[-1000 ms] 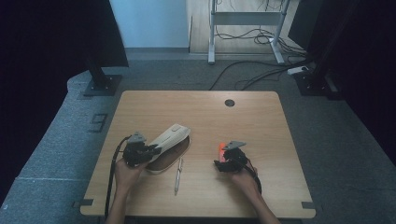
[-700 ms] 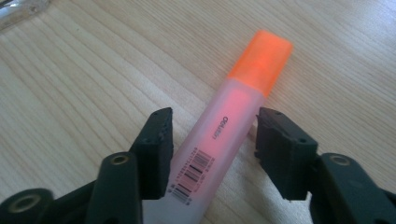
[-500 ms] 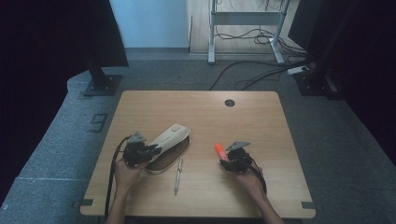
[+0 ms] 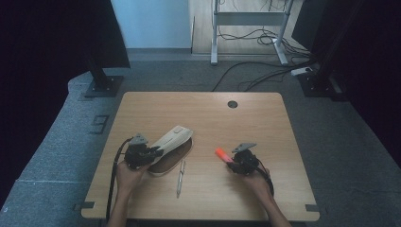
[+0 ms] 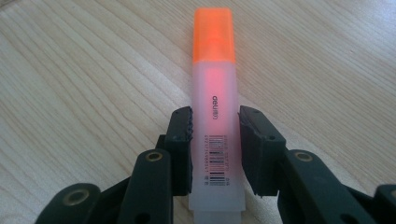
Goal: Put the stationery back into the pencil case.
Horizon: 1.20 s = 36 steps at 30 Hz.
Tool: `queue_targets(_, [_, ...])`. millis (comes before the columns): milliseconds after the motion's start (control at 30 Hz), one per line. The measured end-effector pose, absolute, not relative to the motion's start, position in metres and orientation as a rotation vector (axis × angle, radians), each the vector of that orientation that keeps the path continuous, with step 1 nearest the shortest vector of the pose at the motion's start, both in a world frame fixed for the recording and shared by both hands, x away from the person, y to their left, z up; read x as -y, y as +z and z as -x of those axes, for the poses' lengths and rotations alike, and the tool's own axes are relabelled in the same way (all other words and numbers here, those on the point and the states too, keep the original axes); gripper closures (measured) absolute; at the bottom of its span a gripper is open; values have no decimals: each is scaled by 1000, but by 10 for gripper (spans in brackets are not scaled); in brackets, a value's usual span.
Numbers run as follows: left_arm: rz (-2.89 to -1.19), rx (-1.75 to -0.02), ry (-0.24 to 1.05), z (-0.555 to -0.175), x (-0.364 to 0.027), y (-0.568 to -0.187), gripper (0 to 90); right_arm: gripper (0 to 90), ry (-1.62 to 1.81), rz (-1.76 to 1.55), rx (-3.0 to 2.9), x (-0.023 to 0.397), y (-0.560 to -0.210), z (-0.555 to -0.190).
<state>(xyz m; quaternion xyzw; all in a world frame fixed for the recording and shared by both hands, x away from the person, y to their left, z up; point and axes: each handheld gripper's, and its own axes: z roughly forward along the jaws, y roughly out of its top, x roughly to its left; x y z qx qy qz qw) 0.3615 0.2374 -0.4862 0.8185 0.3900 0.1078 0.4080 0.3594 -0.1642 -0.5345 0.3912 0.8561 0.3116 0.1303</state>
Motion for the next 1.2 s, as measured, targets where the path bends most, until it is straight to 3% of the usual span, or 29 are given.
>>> queue_targets(533, [-2050, -986, 291, -361, -238, -485, 756, 652, 956, -1113, -2499, 163, -527, -358])
queue_targets(1200, [-2052, -983, 293, -360, -238, -482, 759, 652, 1065, -974, -2574, 121, -507, -367])
